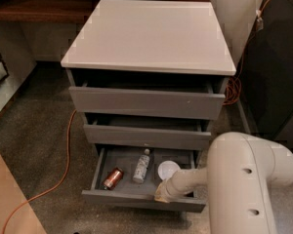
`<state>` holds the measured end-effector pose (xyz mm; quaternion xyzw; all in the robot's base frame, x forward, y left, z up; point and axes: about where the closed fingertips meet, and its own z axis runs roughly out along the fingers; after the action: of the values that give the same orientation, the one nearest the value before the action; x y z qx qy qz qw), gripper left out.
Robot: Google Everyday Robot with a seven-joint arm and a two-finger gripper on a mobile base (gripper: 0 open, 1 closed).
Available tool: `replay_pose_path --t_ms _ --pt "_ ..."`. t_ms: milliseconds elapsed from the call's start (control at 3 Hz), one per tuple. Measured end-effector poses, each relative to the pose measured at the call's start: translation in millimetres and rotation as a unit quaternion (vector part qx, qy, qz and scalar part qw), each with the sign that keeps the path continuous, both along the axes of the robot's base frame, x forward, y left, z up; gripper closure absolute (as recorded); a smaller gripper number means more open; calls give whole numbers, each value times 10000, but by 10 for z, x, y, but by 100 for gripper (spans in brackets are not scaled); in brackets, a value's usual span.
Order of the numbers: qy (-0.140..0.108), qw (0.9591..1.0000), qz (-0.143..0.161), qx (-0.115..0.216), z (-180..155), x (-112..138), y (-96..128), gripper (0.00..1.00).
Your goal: Pick blue plastic bottle from bottom drawer and place on counter
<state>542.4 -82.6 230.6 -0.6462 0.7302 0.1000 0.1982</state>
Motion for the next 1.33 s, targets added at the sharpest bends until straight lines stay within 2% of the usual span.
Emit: replay_pose_path --t_ms 333,667,1000,1333 --pt "-283 9993 256 -61 343 148 173 3" --pt "-394 9983 413 -114 524 253 241 0" --pt "-391 9963 721 -245 623 374 265 0" --pt "-274 9836 1679 -595 669 460 371 0"
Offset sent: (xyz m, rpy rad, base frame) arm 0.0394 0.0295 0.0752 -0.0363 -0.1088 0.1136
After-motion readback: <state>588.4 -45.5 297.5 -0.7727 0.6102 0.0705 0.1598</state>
